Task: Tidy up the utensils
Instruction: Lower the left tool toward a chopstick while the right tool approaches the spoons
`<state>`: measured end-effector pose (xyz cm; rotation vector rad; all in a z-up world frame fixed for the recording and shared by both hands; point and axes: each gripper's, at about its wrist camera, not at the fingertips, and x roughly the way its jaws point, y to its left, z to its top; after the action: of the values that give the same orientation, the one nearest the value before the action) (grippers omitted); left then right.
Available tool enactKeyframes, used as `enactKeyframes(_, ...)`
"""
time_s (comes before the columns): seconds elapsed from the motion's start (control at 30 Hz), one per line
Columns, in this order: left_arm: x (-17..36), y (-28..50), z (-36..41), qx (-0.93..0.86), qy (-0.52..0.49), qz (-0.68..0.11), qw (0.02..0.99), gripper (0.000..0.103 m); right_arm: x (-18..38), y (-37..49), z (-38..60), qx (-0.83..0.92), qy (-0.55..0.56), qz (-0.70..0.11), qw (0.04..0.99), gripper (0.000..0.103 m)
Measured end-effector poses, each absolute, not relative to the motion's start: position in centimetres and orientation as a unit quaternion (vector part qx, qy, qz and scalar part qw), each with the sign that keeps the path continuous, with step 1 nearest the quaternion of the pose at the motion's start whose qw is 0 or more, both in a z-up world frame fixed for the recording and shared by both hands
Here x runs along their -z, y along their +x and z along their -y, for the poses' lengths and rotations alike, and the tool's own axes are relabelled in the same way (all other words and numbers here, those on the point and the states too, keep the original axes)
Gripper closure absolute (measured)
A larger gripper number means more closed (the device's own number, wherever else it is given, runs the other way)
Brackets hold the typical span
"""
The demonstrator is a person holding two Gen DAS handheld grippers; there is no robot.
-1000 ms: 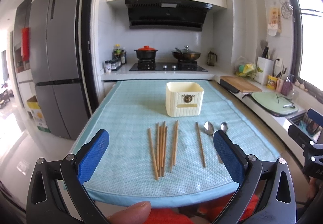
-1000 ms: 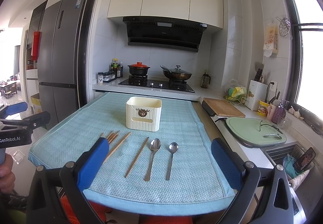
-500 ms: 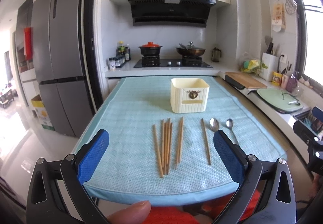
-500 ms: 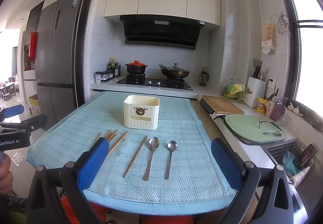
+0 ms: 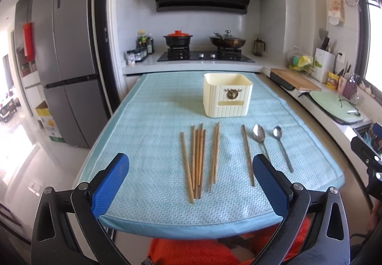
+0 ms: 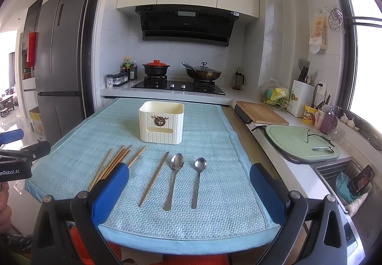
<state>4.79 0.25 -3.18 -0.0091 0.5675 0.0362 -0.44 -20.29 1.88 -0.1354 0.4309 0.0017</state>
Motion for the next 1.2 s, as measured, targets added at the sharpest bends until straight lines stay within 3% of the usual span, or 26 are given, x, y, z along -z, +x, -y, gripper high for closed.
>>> enactKeyframes(0.83,6.9,10.5,-2.0,-0.023,-0.020,-0.336,0.941,0.000,1.4,5.9,21.4,0.010,-0.078,-0.271,0.959,0.000)
enactKeyframes(1.2,9.4,14.1,-4.1,-0.041,-0.034,-0.367,0.929,0.000,4.2,9.5,24.5,0.014,-0.027,-0.300,0.953,0.000)
